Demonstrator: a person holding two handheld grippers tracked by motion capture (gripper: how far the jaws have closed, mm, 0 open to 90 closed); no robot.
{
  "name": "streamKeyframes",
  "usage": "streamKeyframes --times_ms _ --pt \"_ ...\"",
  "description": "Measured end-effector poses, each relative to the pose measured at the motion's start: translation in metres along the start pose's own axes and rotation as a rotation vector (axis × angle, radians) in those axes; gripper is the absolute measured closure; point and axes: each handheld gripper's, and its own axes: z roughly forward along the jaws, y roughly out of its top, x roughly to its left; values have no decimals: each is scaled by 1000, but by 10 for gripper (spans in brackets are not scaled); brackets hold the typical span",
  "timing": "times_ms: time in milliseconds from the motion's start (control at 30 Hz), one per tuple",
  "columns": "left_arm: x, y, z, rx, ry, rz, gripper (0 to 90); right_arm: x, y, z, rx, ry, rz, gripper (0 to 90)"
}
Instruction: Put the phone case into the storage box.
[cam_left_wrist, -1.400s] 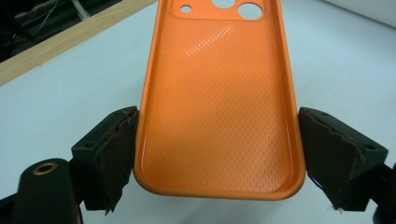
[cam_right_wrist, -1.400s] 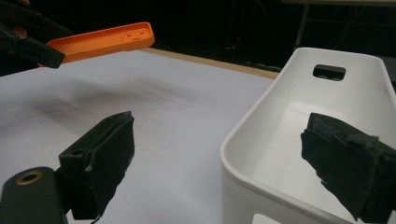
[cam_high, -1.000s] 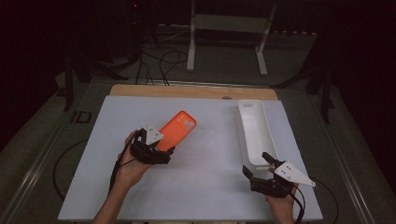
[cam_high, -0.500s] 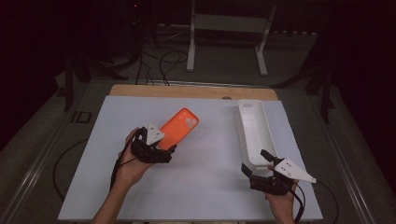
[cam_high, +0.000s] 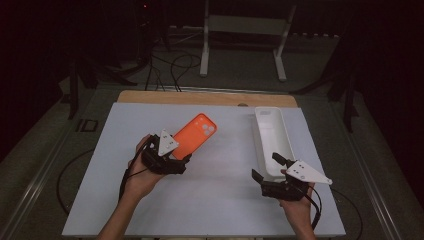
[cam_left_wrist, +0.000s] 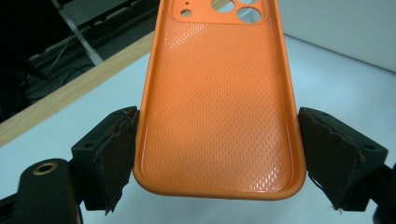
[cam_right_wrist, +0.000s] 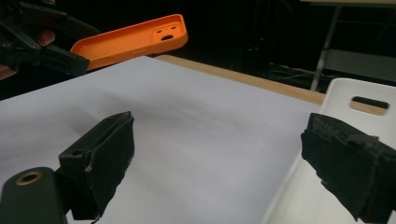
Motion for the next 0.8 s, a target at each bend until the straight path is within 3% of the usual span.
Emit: streamKeyframes --times_ms 800 --pt "-16 12 -5 -28 -41 58 167 7 20 38 44 65 57 93"
